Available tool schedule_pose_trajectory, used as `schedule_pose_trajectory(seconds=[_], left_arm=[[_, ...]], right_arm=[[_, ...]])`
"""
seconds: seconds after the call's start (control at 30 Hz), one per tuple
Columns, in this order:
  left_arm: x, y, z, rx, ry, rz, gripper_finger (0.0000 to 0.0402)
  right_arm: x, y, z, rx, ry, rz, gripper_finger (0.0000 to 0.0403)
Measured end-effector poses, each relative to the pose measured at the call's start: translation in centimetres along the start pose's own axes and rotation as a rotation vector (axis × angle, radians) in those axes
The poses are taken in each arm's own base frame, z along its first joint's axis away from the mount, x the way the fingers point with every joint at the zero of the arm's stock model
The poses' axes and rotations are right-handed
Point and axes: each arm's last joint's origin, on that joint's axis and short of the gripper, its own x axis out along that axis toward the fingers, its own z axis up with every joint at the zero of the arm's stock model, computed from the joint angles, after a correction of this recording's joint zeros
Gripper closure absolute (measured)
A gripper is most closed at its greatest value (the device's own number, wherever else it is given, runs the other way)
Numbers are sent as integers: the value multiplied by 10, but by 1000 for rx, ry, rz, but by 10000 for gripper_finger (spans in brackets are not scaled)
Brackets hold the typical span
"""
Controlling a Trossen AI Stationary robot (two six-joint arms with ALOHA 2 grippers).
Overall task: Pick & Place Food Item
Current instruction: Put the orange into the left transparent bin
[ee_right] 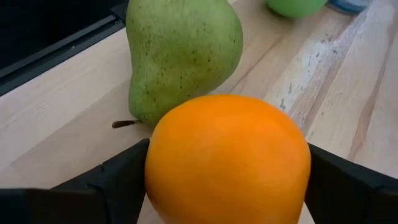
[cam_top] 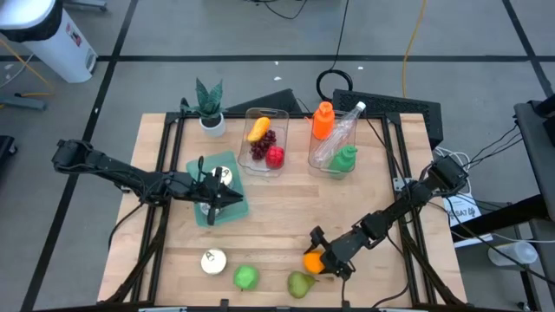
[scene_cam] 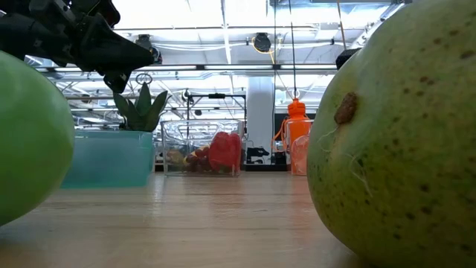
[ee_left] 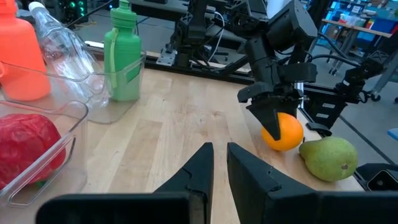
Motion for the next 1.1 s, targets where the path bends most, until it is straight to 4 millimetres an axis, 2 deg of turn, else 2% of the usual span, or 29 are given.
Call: schedule_pose_trajectory(seconds=[0.17,0.33,0.5,0.7,0.9,1.1], left_arm=[[0,0,0,0,0,0,350],[0,0,0,5,4,1,350],[0,0,0,10,4,1,350],[0,0,0,41,3,7,350],[0,1,0,57,-3,38,350],[0,1,0,57,-5,46,350]], right_arm=[[-5,-4,5,4,-20,-10,70],[-30,-13,23,18,-91,-31,70],[-73,-28,45,39,-199,-76,70],[-144,-53,59,80,-336,-176,70],[-206,-62,40,146,-535,-287,70],[-240,-55,12,222,-678,-331,70]])
